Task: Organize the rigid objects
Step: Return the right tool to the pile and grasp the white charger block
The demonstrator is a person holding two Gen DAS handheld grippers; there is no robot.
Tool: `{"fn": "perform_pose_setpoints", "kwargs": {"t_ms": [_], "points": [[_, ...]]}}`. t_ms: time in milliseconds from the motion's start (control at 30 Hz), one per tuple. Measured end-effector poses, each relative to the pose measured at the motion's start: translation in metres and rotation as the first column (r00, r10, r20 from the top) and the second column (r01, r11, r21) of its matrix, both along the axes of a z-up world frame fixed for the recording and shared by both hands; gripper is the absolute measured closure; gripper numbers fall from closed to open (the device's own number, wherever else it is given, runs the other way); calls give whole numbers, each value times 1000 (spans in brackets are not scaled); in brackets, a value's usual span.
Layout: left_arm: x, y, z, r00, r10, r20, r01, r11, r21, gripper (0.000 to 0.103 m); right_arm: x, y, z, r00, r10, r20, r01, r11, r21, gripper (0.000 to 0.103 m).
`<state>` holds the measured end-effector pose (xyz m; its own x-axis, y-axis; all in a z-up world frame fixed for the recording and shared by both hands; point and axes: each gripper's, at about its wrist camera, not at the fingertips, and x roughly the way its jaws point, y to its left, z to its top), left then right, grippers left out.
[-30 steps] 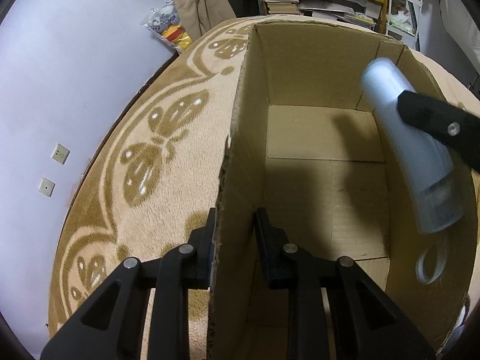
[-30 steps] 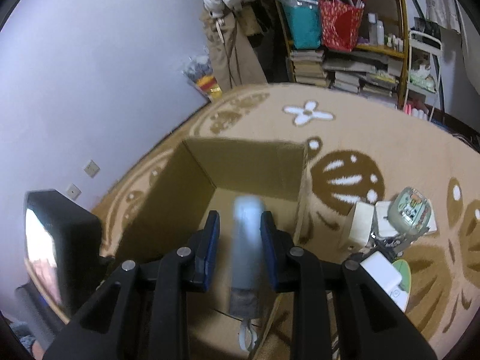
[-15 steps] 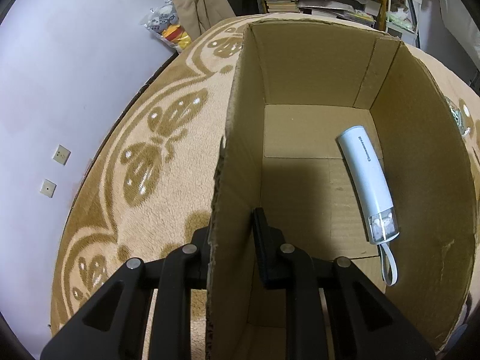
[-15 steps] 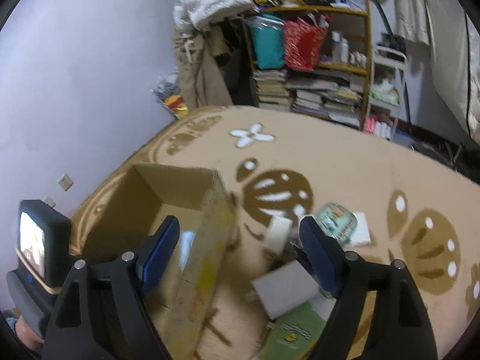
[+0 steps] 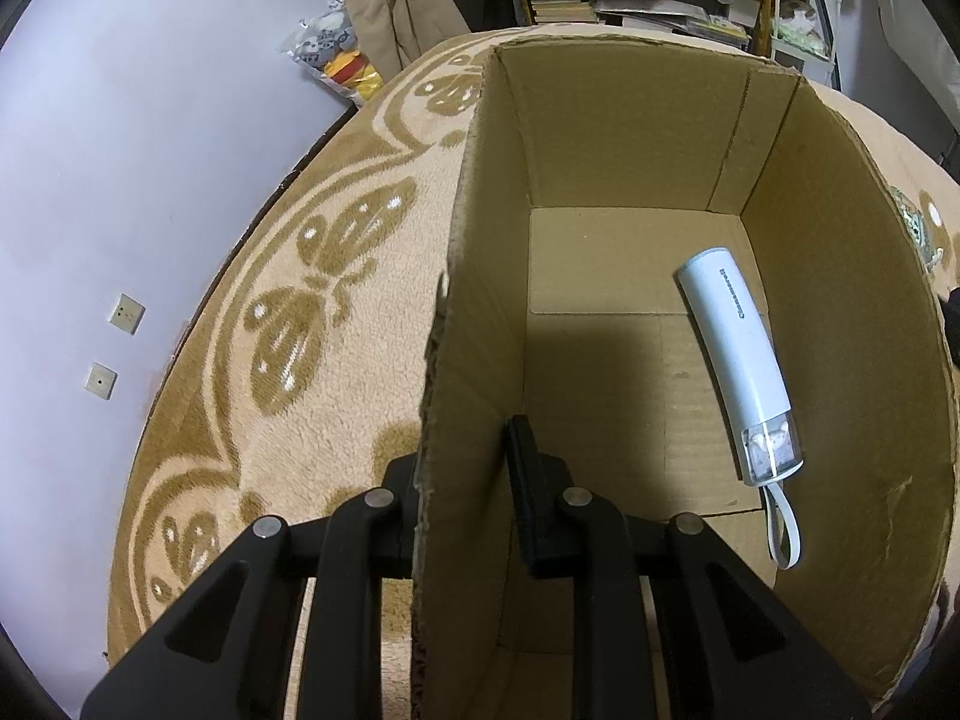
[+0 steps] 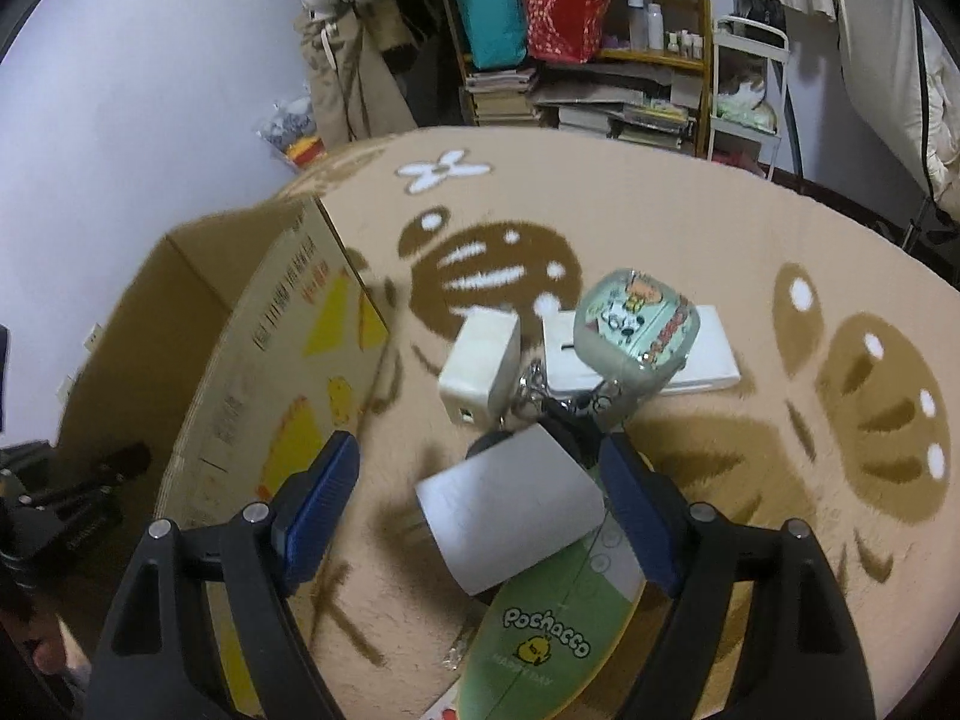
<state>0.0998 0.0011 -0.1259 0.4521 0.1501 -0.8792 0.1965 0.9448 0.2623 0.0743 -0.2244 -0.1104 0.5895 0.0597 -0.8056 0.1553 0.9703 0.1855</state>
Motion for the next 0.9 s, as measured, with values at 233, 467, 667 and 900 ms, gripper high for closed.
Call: {"fn": "perform_pose_setpoints", "kwargs": {"t_ms": [233,467,667,900], "points": [[0,-2,-1,1000,-7,-1,7,1000,17,82,4,-3,-15,999,-9,-38,8,1000,-13,16],[0,-2,0,1000,-7,-2,7,1000,18,82,9,1,-29,995,8,-100,-11,1000,-26,17],[-1,-4,0,1000,-13,-12,13,999,34,82,7,4,-30,994,18,-107,-23,999,-44,22],[1,-1,1,1000,-3,-27,3,1000,16,83,5,7,-29,994,10,-108,-16,998,-56,23]]}}
